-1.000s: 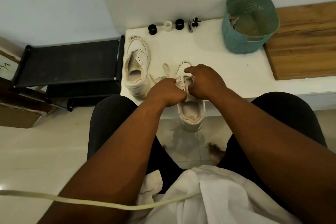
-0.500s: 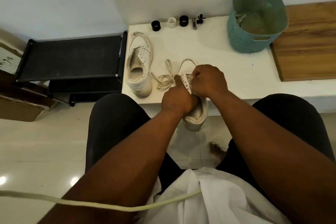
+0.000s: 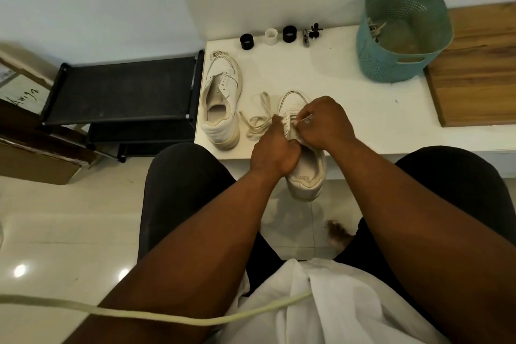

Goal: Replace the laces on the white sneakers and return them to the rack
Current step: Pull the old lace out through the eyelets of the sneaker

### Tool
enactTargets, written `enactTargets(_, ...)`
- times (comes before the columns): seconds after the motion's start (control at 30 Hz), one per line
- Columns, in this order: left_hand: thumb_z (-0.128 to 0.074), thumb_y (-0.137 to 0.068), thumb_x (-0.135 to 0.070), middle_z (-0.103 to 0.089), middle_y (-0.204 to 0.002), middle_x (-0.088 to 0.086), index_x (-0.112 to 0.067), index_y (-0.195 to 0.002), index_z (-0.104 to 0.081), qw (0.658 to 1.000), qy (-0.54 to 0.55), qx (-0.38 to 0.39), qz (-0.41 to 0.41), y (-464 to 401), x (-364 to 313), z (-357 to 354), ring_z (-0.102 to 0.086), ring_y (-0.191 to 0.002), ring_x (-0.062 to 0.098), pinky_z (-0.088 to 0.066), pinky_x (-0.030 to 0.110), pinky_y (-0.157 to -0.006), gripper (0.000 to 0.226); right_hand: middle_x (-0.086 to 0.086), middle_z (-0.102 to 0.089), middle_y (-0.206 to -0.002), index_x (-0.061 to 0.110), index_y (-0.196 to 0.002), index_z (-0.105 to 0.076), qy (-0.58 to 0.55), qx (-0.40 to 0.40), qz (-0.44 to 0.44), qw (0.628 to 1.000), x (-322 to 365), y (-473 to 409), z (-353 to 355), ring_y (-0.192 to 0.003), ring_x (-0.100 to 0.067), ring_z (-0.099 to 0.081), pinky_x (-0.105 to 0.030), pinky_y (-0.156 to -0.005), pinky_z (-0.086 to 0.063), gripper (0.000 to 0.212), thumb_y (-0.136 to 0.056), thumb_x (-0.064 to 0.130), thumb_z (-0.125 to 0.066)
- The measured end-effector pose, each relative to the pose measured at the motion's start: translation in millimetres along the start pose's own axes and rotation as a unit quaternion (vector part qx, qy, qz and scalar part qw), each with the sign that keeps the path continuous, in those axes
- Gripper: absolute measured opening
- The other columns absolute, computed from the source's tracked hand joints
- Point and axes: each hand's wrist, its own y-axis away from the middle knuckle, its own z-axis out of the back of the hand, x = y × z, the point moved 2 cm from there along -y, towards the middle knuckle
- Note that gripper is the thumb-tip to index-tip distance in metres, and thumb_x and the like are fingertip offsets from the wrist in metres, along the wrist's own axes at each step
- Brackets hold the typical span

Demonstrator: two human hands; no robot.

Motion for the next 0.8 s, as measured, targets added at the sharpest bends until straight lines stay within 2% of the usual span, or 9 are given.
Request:
enactTargets(0.07, -0.041, -0.081, -0.036, -0.039, -0.161, 0.007, -0.016, -0.163, -0.013, 1.0, 0.004, 0.001, 0.007, 0, 3, -1, -0.043, -0.143, 0.03, -0.038, 0.039, -0.109, 0.09, -0.004, -0.06, -0.115, 0.028, -0.08, -0.07, 0.035, -0.005, 0.003, 0.999, 2, -1, -3, -0.101, -0.02, -0.062, -0.025, -0.081, -0.046, 0.006, -0.085, 0.025, -0.069)
enactTargets(0.17, -0.045, -0.086, -0.034, -0.037, -0.163, 0.006, -0.018, -0.164, -0.005, 1.0, -0.001, 0.003, 0.011, -2, 8, -3, -0.043, -0.143, 0.032, -0.039, 0.041, -0.108, 0.089, -0.012, -0.058, -0.122, 0.016, -0.09, -0.073, 0.035, -0.042, -0.018, 0.998, 0, -5, 2, -0.101, -0.027, -0.063, -0.031, -0.084, -0.05, 0.011, -0.091, 0.02, -0.063)
enactTargets(0.33, -0.05, -0.093, -0.028, -0.028, -0.167, 0.004, -0.016, -0.164, -0.003, 1.0, -0.006, 0.002, 0.006, -8, 11, -5, -0.038, -0.147, 0.029, -0.036, 0.04, -0.112, 0.086, -0.011, -0.066, -0.118, 0.014, -0.1, -0.074, -0.049, -0.123, -0.119, 0.984, -19, -10, 16, -0.096, -0.026, -0.066, -0.026, -0.079, -0.044, 0.019, -0.092, 0.025, -0.06)
enactTargets(0.4, -0.049, -0.091, -0.029, -0.025, -0.168, 0.005, -0.014, -0.164, -0.005, 1.0, -0.012, 0.002, -0.003, -10, 10, -4, -0.035, -0.149, 0.028, -0.035, 0.04, -0.114, 0.086, -0.006, -0.057, -0.125, 0.019, -0.109, -0.07, -0.064, -0.107, -0.09, 0.988, -14, -4, 17, -0.097, -0.018, -0.061, -0.024, -0.083, -0.042, 0.022, -0.088, 0.023, -0.065)
enactTargets(0.47, -0.047, -0.089, -0.031, -0.024, -0.168, 0.007, -0.011, -0.163, -0.008, 1.0, -0.019, 0.003, -0.017, -10, 9, -5, -0.032, -0.15, 0.027, -0.033, 0.041, -0.116, 0.086, -0.005, -0.048, -0.135, 0.024, -0.118, -0.067, -0.055, -0.064, -0.027, 0.996, -5, 2, 11, -0.11, -0.017, -0.058, -0.023, -0.091, -0.041, 0.037, -0.081, 0.02, -0.071)
enactTargets(0.53, -0.049, -0.092, -0.03, -0.025, -0.168, 0.009, -0.009, -0.163, -0.011, 0.999, -0.023, 0.0, -0.028, -12, 9, -6, -0.031, -0.151, 0.026, -0.032, 0.041, -0.117, 0.083, -0.006, -0.042, -0.147, 0.025, -0.113, -0.072, -0.013, -0.013, -0.004, 1.0, 2, 5, 5, -0.129, -0.02, -0.052, -0.024, -0.099, -0.041, 0.033, -0.08, 0.021, -0.073)
enactTargets(0.63, -0.05, -0.096, -0.028, -0.024, -0.168, 0.009, -0.009, -0.162, -0.014, 0.999, -0.033, -0.003, -0.038, -13, 10, -7, -0.031, -0.151, 0.027, -0.033, 0.043, -0.118, 0.077, -0.008, -0.039, -0.154, 0.017, -0.106, -0.077, 0.05, 0.017, -0.009, 0.999, 6, 4, -2, -0.133, -0.022, -0.05, -0.029, -0.103, -0.044, 0.023, -0.085, 0.023, -0.069)
enactTargets(0.7, -0.049, -0.096, -0.027, -0.022, -0.168, 0.009, -0.009, -0.162, -0.015, 0.999, -0.037, 0.001, -0.034, -13, 10, -7, -0.03, -0.151, 0.027, -0.033, 0.043, -0.118, 0.077, -0.008, -0.04, -0.152, 0.013, -0.107, -0.075, 0.057, -0.003, -0.001, 0.998, 7, 3, -1, -0.13, -0.023, -0.053, -0.032, -0.103, -0.046, 0.024, -0.086, 0.02, -0.065)
enactTargets(0.8, -0.049, -0.092, -0.026, -0.021, -0.169, 0.007, -0.011, -0.163, -0.007, 0.999, -0.041, 0.006, -0.019, -12, 10, -6, -0.032, -0.15, 0.029, -0.035, 0.043, -0.115, 0.084, -0.012, -0.057, -0.13, 0.01, -0.097, -0.075, -0.017, -0.094, -0.051, 0.994, -2, -3, 11, -0.111, -0.027, -0.062, -0.032, -0.096, -0.051, 0.02, -0.087, 0.014, -0.059)
